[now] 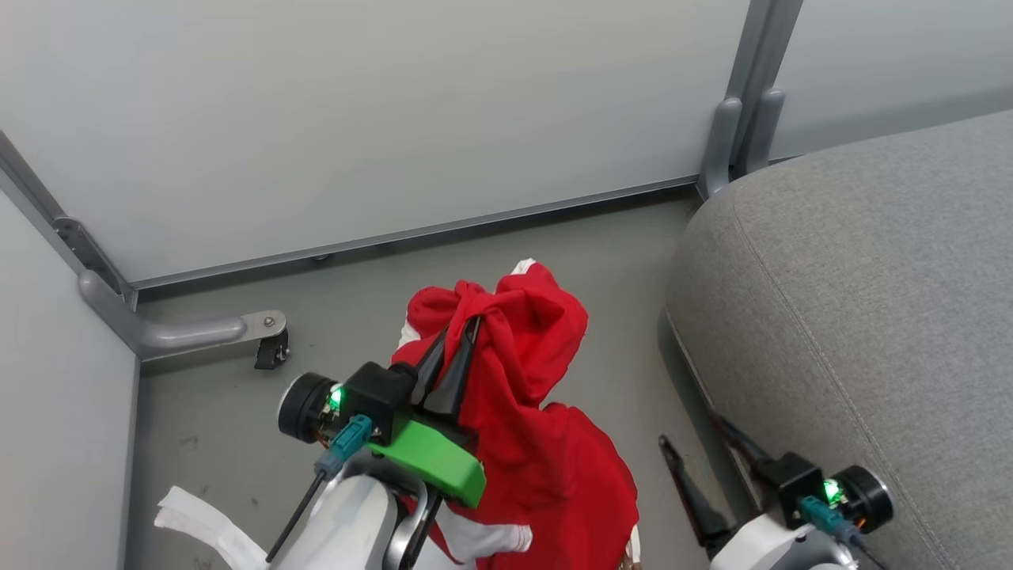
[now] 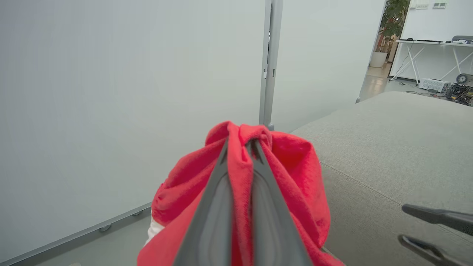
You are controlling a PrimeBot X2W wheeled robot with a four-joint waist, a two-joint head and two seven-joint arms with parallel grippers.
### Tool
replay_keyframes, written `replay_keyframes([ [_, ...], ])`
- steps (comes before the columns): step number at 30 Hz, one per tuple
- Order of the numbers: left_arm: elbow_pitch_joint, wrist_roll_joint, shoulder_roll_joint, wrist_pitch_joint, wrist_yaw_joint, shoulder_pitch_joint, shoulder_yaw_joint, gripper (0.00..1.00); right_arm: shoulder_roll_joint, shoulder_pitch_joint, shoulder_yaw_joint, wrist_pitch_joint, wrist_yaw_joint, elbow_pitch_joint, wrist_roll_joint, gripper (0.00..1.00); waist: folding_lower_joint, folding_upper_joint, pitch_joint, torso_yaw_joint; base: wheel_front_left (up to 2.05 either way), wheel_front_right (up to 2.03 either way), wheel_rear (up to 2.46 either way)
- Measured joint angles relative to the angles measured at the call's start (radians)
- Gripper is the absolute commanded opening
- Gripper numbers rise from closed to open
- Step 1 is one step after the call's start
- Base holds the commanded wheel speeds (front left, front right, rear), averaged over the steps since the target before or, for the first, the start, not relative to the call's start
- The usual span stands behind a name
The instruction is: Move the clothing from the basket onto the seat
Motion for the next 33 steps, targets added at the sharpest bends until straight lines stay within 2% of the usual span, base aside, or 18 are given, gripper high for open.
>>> replay_keyframes([
  [5, -0.015, 0.006, 0.000, 0.000, -0.003, -0.013, -0.013, 0.00, -0.005, -0.012, 0.151, 0.000, 0.000, -0.019, 0.026, 1.00, 0.0001, 0.0000, 0.004, 0.007, 0.00, 0.00, 0.00],
  [12, -0.018, -0.014, -0.001, 0.000, -0.004, -0.017, -0.044, 0.00, -0.002, -0.135, 0.335, 0.000, 0.000, -0.076, 0.084, 1.00, 0.0000, 0.0000, 0.013, 0.016, 0.00, 0.00, 0.00],
  [17, -0.017, -0.023, -0.001, 0.000, -0.004, -0.022, -0.072, 0.00, 0.012, -0.228, 0.400, 0.000, 0.000, -0.018, 0.111, 1.00, 0.0000, 0.0000, 0.019, 0.032, 0.00, 0.00, 0.00],
  [21, -0.018, -0.033, -0.001, 0.000, -0.004, -0.028, -0.098, 0.00, 0.040, -0.277, 0.407, 0.000, 0.000, 0.068, 0.109, 1.00, 0.0001, 0.0000, 0.025, 0.054, 0.00, 0.00, 0.00],
  [22, -0.018, -0.035, -0.001, 0.000, -0.004, -0.028, -0.102, 0.00, 0.044, -0.285, 0.402, 0.000, 0.000, 0.084, 0.109, 0.70, 0.0000, 0.0000, 0.026, 0.060, 0.00, 0.00, 0.00],
  [23, -0.018, -0.036, -0.001, 0.000, -0.004, -0.028, -0.108, 0.00, 0.049, -0.293, 0.399, 0.000, 0.000, 0.105, 0.106, 0.24, 0.0001, 0.0000, 0.026, 0.066, 0.00, 0.00, 0.00],
  [24, -0.018, -0.038, -0.001, 0.000, -0.004, -0.028, -0.113, 0.00, 0.052, -0.297, 0.396, 0.000, 0.000, 0.114, 0.105, 0.00, 0.0000, 0.0000, 0.027, 0.070, 0.00, 0.00, 0.00],
  [28, -0.017, -0.042, -0.001, 0.000, -0.005, -0.027, -0.118, 0.00, 0.059, -0.301, 0.382, 0.000, 0.000, 0.135, 0.107, 0.00, 0.0001, 0.0000, 0.030, 0.084, 0.00, 0.00, 0.00],
  [29, -0.017, -0.042, -0.001, 0.000, -0.002, -0.027, -0.117, 0.32, 0.060, -0.301, 0.380, 0.000, 0.000, 0.134, 0.107, 0.00, 0.0000, 0.0000, 0.031, 0.084, 0.00, 0.00, 0.00],
  [30, -0.017, -0.041, -0.001, 0.000, -0.002, -0.025, -0.114, 0.82, 0.060, -0.300, 0.379, 0.000, 0.000, 0.131, 0.110, 0.00, 0.0001, 0.0000, 0.032, 0.083, 0.00, 0.00, 0.00],
  [31, -0.015, -0.041, -0.001, 0.000, -0.001, -0.024, -0.111, 1.00, 0.061, -0.300, 0.376, 0.000, 0.000, 0.126, 0.114, 0.00, 0.0001, 0.0000, 0.032, 0.080, 0.00, 0.00, 0.00],
  [33, -0.015, -0.036, -0.001, 0.000, 0.007, -0.020, -0.097, 1.00, 0.063, -0.293, 0.361, 0.000, 0.000, 0.114, 0.120, 0.00, 0.0001, 0.0000, 0.033, 0.069, 0.00, 0.00, 0.00],
])
